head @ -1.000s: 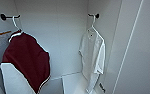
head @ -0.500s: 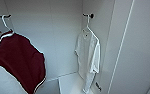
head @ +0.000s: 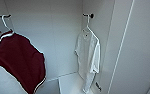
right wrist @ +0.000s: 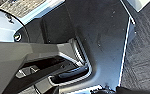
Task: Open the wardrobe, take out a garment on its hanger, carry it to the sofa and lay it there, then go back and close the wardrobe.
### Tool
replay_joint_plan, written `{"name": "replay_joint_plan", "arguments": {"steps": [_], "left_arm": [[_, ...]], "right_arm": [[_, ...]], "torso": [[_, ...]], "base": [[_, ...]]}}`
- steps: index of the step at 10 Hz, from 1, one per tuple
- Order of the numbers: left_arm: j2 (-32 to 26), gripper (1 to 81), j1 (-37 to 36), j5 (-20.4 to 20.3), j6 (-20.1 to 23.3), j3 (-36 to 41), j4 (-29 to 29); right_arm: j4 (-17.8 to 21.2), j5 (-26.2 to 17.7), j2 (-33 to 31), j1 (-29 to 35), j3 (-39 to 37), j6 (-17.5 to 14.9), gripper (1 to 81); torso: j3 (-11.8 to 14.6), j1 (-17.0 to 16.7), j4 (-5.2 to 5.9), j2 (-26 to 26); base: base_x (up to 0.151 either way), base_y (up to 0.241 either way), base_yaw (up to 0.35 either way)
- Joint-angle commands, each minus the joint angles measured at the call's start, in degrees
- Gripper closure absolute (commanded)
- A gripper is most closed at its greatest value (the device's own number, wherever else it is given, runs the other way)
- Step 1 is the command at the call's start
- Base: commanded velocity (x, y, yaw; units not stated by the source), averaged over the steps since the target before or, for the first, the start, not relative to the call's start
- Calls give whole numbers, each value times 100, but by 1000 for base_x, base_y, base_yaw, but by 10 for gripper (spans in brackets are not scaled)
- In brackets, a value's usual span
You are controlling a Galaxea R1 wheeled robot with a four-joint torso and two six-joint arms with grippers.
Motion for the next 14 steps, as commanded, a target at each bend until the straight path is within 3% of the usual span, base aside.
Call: {"name": "replay_joint_plan", "arguments": {"steps": [1, 2, 3, 5, 8, 10, 12, 14], "left_arm": [[-797, 10, -869, 407, 21, 1525, 280], [-1263, 10, -1126, 863, 3, 2501, 227], [-1455, 10, -1257, 1064, 3, 2938, 253], [-1535, 10, -1381, 1083, -76, 2818, 183], [-1904, 10, -1338, 1092, -357, 3292, -36], [-2210, 10, -1249, 1434, -1059, 3606, -151], [-2511, 10, -1345, 1593, -1025, 4233, -151], [-2512, 10, -1636, 2162, -999, 4460, -125]], "right_arm": [[-56, -305, 51, 227, 59, 5, 10], [-56, -305, 59, 228, 68, 5, 10], [-48, -305, 68, 245, 68, 5, 10], [-48, -305, 77, 254, 68, 5, 10], [-65, -305, 77, 272, 68, -4, 10], [-65, -305, 77, 289, 68, -4, 10], [-56, -314, 86, 307, 68, 5, 10], [-65, -314, 77, 315, 68, -4, 10]], "torso": [[0, 0, 0, 0], [0, 0, -2, 0], [0, 0, -2, 0], [0, 0, -2, 0], [0, 0, -2, 0], [0, 0, -2, 0], [-2, 0, -2, 0], [-2, 0, -4, 0]], "base": [[0, 0, 0], [0, 0, 0], [0, 0, 0], [0, 0, 0], [0, 0, 0], [0, 0, 0], [0, 0, 0], [0, 0, 0]]}}
